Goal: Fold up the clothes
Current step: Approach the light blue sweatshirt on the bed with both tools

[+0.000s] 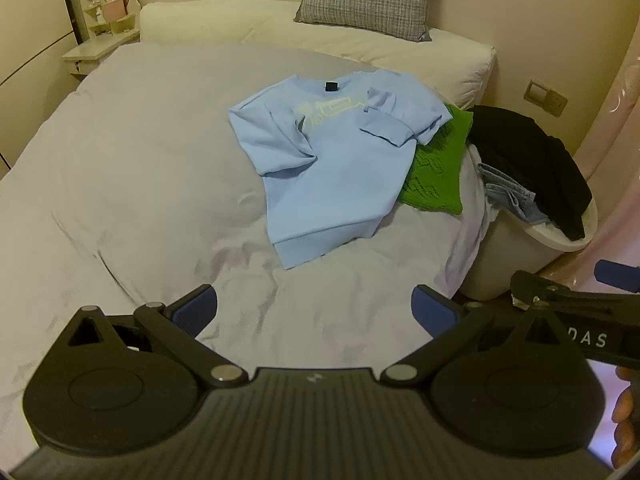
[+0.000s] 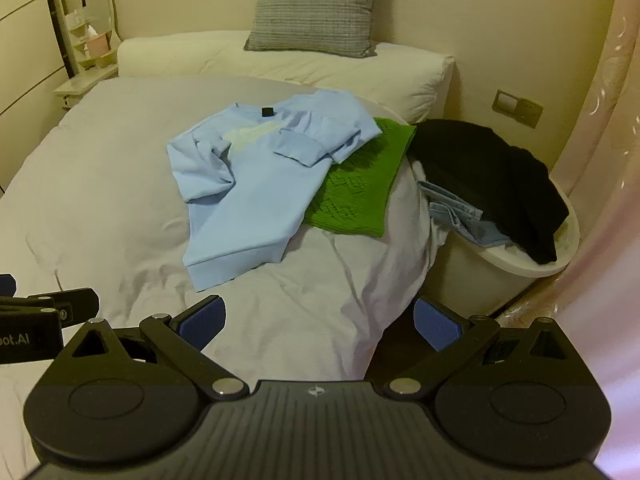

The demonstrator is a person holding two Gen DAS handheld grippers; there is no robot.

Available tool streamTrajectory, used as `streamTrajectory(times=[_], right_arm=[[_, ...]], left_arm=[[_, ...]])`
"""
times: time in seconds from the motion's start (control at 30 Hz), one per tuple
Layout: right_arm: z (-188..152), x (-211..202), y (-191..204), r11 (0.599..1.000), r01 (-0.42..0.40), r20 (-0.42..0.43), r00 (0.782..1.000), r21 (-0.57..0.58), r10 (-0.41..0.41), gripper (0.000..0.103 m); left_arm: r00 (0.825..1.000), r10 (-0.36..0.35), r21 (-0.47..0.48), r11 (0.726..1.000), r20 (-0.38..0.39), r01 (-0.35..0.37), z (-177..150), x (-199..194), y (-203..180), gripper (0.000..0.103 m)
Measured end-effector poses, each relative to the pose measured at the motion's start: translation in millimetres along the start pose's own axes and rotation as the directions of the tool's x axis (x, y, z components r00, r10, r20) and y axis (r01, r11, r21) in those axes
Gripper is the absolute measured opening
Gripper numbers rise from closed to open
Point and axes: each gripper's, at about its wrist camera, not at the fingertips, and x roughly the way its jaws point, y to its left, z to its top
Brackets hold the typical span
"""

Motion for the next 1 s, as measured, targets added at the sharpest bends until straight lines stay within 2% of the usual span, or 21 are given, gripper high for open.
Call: streamTrajectory(times=[0.17, 0.33, 1.0], right_arm=[[0, 1, 5, 1.000, -0.002, 0.000, 1.000, -0.004, 0.002, 0.103], [0, 1, 2, 1.000, -0.006, 0.000, 1.000, -0.007, 0.006, 0.103], [9, 14, 14, 0.998, 0.018, -0.022, 1.000, -0.052, -0.019, 0.103]], left_arm=[[0.999, 0.028, 0.023, 0.999, -0.020, -0.028, 4, 4, -11, 0.102], [1.000, -0.013, -0.019, 1.000, -0.003, 0.013, -3, 3, 10, 0.102], [0.999, -0.036, -0.025, 0.999, -0.007, 0.036, 3, 12, 18, 0.102]])
